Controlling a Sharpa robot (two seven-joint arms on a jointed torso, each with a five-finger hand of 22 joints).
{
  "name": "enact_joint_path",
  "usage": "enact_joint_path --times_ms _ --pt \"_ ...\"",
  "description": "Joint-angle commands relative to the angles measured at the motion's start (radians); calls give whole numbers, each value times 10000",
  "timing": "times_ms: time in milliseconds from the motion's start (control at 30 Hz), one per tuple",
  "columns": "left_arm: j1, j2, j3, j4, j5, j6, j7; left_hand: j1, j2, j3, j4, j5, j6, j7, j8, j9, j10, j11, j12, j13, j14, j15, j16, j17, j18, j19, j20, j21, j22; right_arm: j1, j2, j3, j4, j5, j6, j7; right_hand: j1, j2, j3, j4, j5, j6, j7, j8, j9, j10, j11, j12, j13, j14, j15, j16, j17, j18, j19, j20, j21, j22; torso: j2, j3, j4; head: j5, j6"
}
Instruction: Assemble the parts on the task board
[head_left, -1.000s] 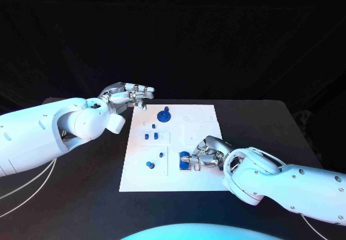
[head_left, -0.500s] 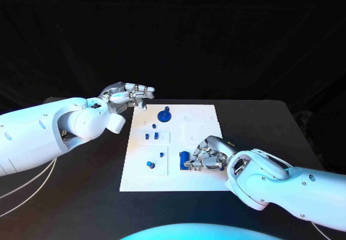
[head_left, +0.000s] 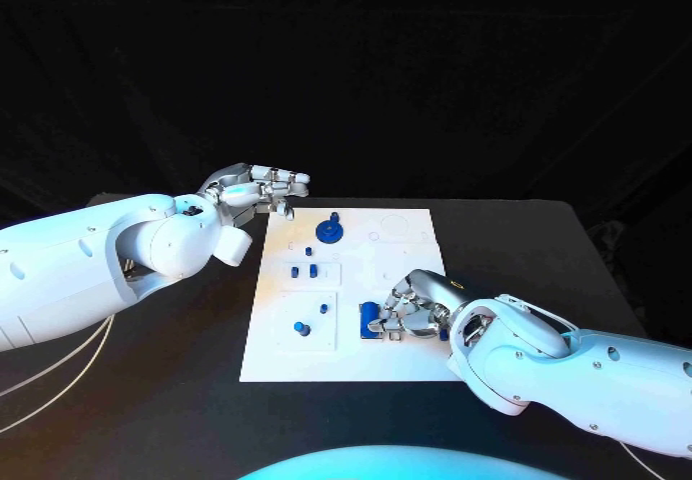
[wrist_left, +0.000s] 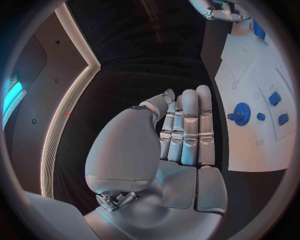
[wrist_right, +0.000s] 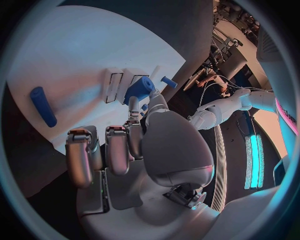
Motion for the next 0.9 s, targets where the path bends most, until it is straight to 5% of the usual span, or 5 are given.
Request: enact_joint_path --times_ms 33,900 --pt "5 18 6 25 50 165 20 -54 59 -63 2 -7 11 31 -12 -7 -69 -1 48 15 -38 7 -39 -9 55 97 -4 -51 -15 -12 23 -3 -62 -258 240 14 92 71 46 -20 -61 -6 -57 53 11 158 -107 39 371 707 -68 48 837 -107 976 -71 53 2583 5 3 -13 14 -8" --pt "5 -32 -1 29 50 170 -2 -49 62 -64 -3 -7 10 30 -12 -9 -73 -1 49 15 -39 6 -39 -10 55 98 -4 -54 -17 -15 -333 -4 216 -297 454 185 357 -36 35 -179 -159 -63 -58 112 55 149 -119 32 401 697 -92 26 805 -94 951 -105 -5 2565 6 11 1 10 -21"
